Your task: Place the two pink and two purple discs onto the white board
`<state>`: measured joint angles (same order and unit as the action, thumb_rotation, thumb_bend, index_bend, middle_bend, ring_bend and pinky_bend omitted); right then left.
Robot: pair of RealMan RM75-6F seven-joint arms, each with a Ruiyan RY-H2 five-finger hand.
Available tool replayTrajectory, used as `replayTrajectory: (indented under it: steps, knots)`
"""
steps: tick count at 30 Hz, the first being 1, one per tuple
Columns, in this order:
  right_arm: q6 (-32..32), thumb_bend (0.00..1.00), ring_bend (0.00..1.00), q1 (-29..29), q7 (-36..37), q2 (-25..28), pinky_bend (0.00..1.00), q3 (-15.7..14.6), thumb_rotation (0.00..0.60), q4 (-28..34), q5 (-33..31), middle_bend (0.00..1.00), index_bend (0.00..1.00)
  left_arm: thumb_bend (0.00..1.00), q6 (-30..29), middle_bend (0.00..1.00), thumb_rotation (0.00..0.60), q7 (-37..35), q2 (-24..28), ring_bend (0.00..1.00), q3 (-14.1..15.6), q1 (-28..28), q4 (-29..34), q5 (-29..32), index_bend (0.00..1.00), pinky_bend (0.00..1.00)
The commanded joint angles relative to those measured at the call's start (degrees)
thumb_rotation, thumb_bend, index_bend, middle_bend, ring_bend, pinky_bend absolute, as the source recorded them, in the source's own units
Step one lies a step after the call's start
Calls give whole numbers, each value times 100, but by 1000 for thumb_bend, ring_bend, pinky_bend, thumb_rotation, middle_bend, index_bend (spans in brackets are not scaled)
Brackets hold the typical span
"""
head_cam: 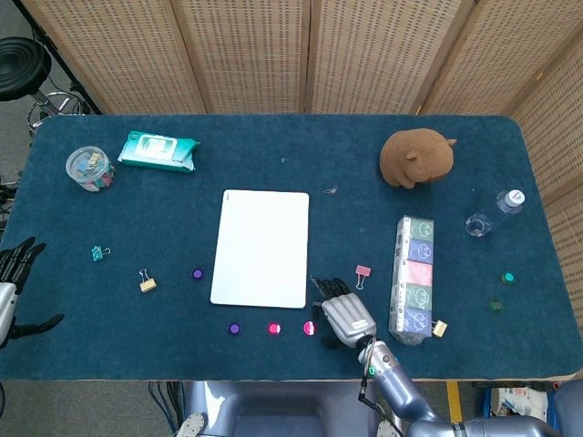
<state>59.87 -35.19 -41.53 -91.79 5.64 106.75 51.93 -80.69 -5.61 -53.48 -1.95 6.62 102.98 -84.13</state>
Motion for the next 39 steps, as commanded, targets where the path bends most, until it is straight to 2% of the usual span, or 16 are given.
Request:
replayTrajectory:
  steps: [1, 15, 28, 39]
  knots:
    - [32, 246, 0, -65, 1, -66, 0, 33, 600, -6, -92, 0, 428, 0, -15, 0, 600, -23, 10, 0, -7, -8, -1, 12, 0, 0]
    - [219, 248, 0, -396, -220, -367, 0, 65, 600, -90, -619, 0, 428, 0, -20, 0, 600, -166, 55, 0, -8, -15, -24, -4, 0, 0]
    - [291, 257, 0, -614, -306, -437, 0, 31, 600, -154, -979, 0, 442, 0, 11, 0, 600, -211, 74, 0, -31, 3, -35, 42, 0, 0]
    - [368, 347, 0, -727, -282, -472, 0, -5, 600, -238, -1121, 0, 543, 0, 31, 0, 600, -231, 84, 0, -35, 9, -37, 61, 0, 0]
